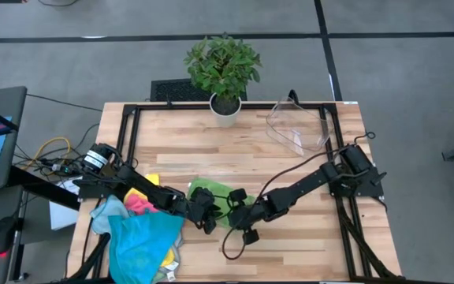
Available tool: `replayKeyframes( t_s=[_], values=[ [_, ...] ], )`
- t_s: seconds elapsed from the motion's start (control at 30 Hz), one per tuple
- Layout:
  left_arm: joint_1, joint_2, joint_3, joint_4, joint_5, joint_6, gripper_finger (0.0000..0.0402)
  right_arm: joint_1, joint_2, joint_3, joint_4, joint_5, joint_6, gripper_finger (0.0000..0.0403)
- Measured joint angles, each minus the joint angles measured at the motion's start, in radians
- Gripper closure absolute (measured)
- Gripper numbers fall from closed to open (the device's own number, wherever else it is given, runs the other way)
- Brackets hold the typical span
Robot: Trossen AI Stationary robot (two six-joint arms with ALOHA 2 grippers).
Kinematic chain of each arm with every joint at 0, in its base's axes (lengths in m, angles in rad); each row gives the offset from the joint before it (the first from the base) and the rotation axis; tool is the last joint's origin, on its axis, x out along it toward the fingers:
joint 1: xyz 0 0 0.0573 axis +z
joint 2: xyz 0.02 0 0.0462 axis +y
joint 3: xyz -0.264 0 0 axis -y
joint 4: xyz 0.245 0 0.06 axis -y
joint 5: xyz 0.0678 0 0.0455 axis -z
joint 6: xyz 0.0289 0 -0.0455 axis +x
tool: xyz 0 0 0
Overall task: Fold microfiber towels
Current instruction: Fold the green microfiber towel
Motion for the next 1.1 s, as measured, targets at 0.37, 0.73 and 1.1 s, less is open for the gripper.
replayKeyframes(
  t_s=[0.37, 0.73, 1.1],
  values=[
    [0.0, -0.022, 0.0, -0.001, 0.044, -0.072, 0.0299, -0.033, -0.015, 0.061, -0.057, 0.002, -0.027, 0.0205],
    [0.0, -0.177, 0.016, 0.012, -0.026, 0.153, 0.0301, -0.037, -0.292, 0.075, -0.473, 0.004, 0.067, 0.0225],
    [0.03, -0.149, 0.204, -0.21, 0.014, 0.362, 0.0367, 0.097, -0.447, -0.303, -0.219, 0.095, 0.382, 0.0246]
  ],
)
